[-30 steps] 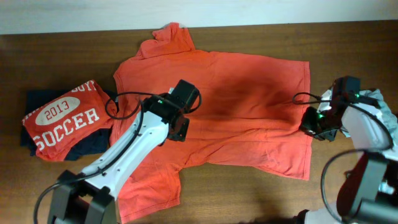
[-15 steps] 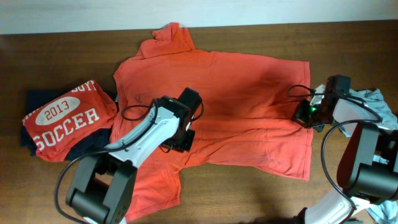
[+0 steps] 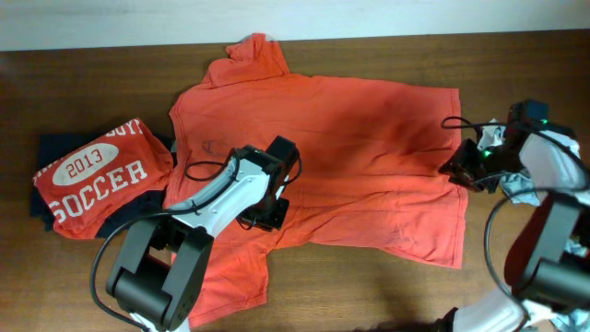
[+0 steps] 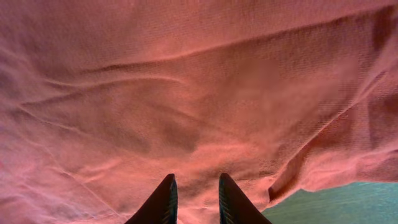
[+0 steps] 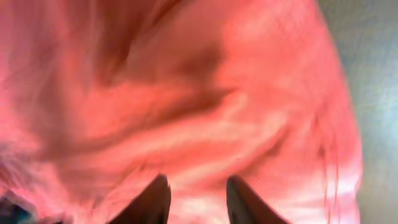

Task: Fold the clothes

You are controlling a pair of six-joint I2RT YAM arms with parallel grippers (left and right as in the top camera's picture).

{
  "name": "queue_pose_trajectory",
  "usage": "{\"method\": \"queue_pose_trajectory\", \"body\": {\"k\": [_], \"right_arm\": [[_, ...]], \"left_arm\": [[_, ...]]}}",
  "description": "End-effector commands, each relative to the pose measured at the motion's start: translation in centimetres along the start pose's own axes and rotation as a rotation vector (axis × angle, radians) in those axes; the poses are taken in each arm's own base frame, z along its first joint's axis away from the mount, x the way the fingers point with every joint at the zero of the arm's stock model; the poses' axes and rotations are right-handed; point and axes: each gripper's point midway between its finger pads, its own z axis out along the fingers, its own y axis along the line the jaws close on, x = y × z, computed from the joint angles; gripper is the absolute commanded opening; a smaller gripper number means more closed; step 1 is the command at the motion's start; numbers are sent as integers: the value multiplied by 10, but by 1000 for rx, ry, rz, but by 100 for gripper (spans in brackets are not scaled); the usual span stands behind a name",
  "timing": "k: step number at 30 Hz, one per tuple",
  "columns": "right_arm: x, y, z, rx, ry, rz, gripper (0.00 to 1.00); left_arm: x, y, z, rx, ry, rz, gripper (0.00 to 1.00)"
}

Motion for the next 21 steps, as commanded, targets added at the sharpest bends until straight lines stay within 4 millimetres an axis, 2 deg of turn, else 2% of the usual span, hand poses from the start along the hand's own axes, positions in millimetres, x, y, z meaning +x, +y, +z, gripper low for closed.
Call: {"method": "queue_pose_trajectory", "body": {"k": [1, 4, 6, 8, 10, 16, 21], "right_arm": [[22, 18, -29, -23, 15, -39, 36], [56, 7, -30, 59, 140, 6, 37], [72, -1, -26, 117, 197, 35, 38], [89, -6, -16, 153, 250, 67, 39], [106, -12, 2, 179, 290, 103, 40], [132, -50, 43, 330, 278, 173, 40], [145, -86, 51, 484, 238, 269, 40]], "left_arm": [[0, 3, 3, -16, 4, 38, 23], [0, 4, 3, -17, 4, 64, 23], [0, 5, 3, -23, 3, 70, 23], [0, 5, 3, -23, 3, 70, 23], [-1, 4, 3, -22, -2, 70, 23], [-2, 4, 3, -22, -4, 70, 23], [-2, 4, 3, -22, -4, 70, 23]]}}
